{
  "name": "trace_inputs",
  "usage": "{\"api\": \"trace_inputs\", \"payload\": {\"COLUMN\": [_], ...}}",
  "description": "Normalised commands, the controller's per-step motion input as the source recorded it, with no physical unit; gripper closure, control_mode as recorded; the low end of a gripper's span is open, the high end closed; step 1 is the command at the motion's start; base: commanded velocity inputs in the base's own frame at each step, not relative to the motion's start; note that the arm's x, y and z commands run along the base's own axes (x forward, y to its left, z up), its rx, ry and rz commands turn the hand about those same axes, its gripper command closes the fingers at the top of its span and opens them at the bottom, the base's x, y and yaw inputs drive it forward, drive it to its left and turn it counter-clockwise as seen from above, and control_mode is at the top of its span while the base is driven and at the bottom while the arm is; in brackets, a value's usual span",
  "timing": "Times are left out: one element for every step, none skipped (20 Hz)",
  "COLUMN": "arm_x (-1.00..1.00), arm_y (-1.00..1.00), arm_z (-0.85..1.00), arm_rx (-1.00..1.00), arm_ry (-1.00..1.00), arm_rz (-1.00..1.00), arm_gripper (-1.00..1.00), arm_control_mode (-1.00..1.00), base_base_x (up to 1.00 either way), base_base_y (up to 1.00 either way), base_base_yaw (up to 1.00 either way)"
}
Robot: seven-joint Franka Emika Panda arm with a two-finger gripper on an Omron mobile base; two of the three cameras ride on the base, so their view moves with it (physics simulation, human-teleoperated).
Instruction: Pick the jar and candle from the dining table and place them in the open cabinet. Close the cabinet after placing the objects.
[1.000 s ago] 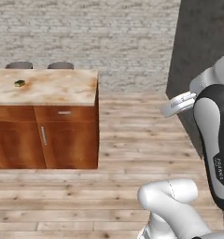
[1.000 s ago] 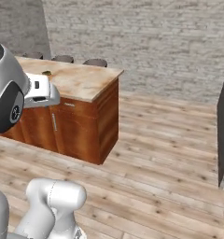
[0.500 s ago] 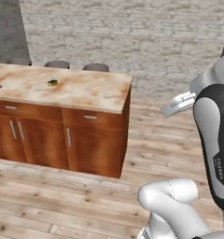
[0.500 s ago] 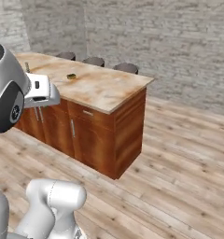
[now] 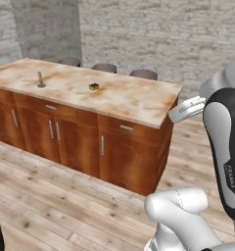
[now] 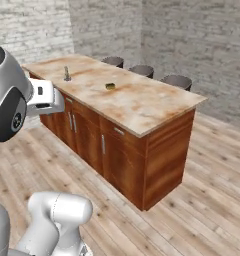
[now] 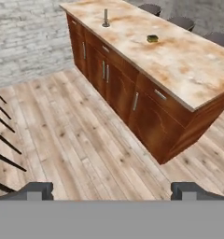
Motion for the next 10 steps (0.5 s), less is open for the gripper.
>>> {"api": "trace_inputs", "payload": {"arm_x": [0.00, 0.00, 0.00, 0.00, 0.00, 0.00, 0.00, 0.00, 0.00, 0.00], "arm_y": [0.00, 0.00, 0.00, 0.00, 0.00, 0.00, 0.00, 0.00, 0.00, 0.00], "arm_z": [0.00, 0.00, 0.00, 0.00, 0.00, 0.00, 0.00, 0.00, 0.00, 0.00], "arm_rx": [0.00, 0.00, 0.00, 0.00, 0.00, 0.00, 0.00, 0.00, 0.00, 0.00], "arm_ry": [0.00, 0.00, 0.00, 0.00, 0.00, 0.00, 0.00, 0.00, 0.00, 0.00], "arm_rz": [0.00, 0.00, 0.00, 0.00, 0.00, 0.00, 0.00, 0.00, 0.00, 0.00], "arm_gripper": [-1.00, -1.00, -1.00, -1.00, -1.00, -1.00, -1.00, -1.00, -1.00, -1.00], "arm_control_mode": [1.00, 1.00, 1.00, 1.00, 1.00, 1.00, 1.00, 1.00, 1.00, 1.00], "base_base_x": [0.56, 0.55, 0.55, 0.55, 0.55, 0.56, 0.56, 0.56, 0.56, 0.56], "base_base_y": [0.02, 0.04, 0.05, 0.06, 0.08, 0.08, 0.08, 0.09, 0.08, 0.11], "base_base_yaw": [0.45, 0.45, 0.44, 0.42, 0.39, 0.39, 0.37, 0.35, 0.33, 0.32]}}
